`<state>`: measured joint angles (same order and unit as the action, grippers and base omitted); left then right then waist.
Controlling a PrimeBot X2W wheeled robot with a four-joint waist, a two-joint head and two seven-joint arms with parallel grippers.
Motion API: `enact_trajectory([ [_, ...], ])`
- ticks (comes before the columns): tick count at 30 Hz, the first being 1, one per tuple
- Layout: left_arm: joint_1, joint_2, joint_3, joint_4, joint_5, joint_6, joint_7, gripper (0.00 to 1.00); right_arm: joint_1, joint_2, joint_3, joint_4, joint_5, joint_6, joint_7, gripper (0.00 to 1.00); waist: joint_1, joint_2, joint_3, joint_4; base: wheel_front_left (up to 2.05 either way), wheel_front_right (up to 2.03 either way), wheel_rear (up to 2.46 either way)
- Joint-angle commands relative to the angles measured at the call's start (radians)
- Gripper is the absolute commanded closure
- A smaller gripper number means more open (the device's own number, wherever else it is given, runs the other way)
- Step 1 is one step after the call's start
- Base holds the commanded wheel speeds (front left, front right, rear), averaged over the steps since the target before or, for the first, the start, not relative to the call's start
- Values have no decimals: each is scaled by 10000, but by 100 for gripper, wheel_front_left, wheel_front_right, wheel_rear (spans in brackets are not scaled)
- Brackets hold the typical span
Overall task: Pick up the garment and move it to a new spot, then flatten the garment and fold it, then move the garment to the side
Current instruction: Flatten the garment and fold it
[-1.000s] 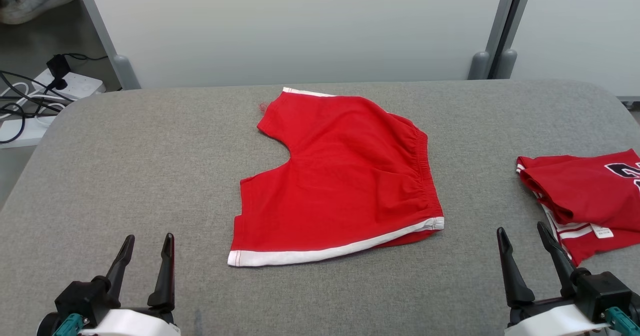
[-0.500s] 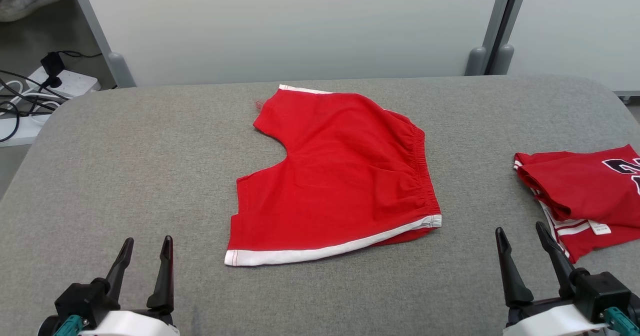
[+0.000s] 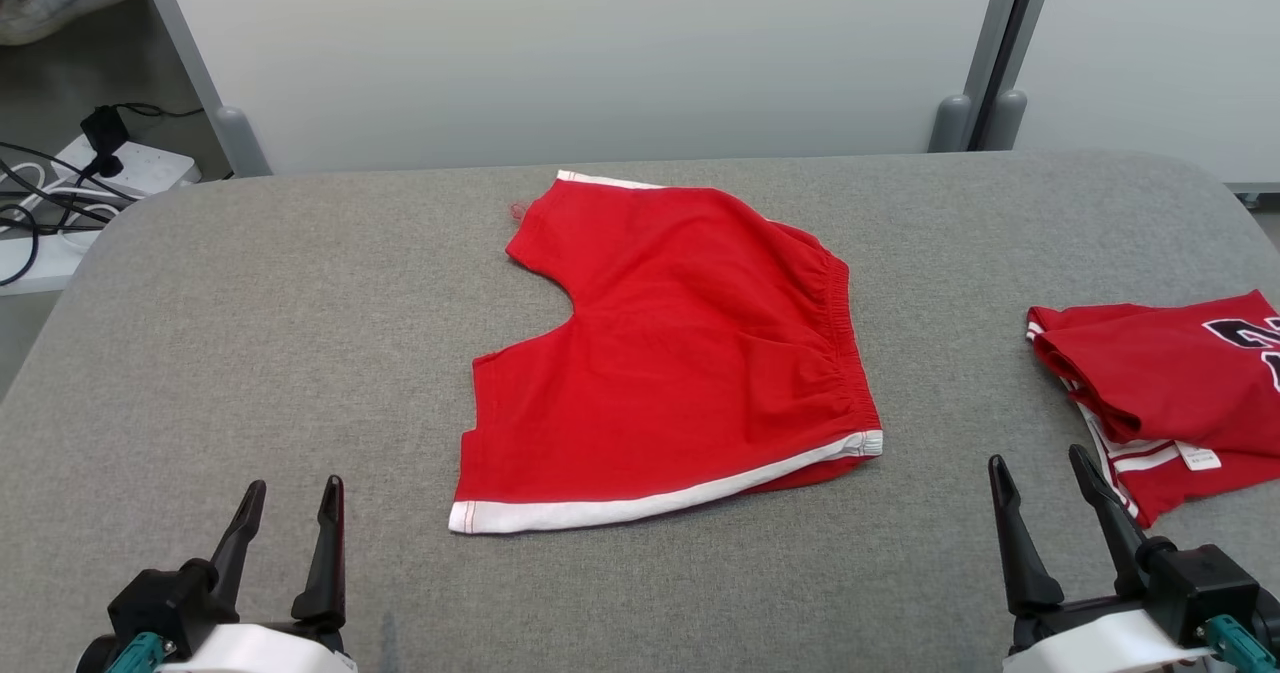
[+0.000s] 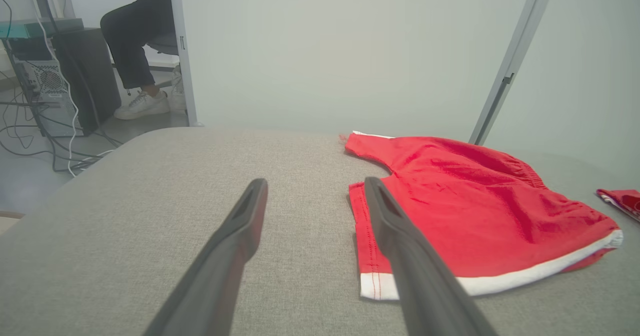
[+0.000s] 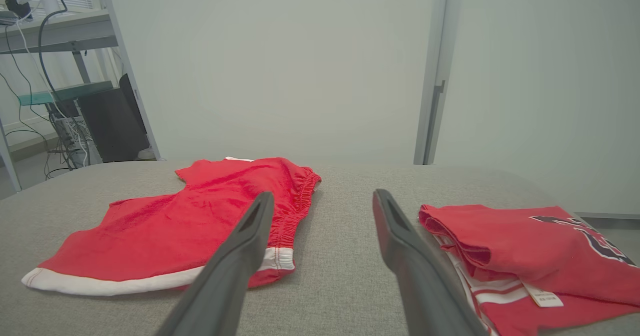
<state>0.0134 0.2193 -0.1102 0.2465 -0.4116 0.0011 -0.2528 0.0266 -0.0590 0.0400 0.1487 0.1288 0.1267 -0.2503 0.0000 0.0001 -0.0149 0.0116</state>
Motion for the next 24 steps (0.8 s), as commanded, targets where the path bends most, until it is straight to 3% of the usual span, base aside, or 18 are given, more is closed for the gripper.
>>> enact_trajectory([
  [1, -518, 147, 421, -173, 116, -27, -89, 0, -337, -36, 220, -200, 26, 40, -114, 0, 0, -1, 0, 10, 0, 0, 0],
  [9, -926, -142, 79, 374, -142, -432, 228, 0, -691, -102, 475, 293, 347, 40, 157, 0, 0, -1, 336, -44, 0, 0, 0],
  [16, -1895, -353, -784, 812, -432, -943, 1458, 0, -1854, -861, 1131, 1199, 1013, 40, 1304, 0, 0, -1, 1325, -107, 0, 0, 0],
  [24, -2670, -218, -1284, 1250, -1170, -1220, 2662, 0, -3128, -1507, 2382, 1858, 1585, 40, 1743, 0, 0, -1, 2310, -149, 0, 0, 0],
])
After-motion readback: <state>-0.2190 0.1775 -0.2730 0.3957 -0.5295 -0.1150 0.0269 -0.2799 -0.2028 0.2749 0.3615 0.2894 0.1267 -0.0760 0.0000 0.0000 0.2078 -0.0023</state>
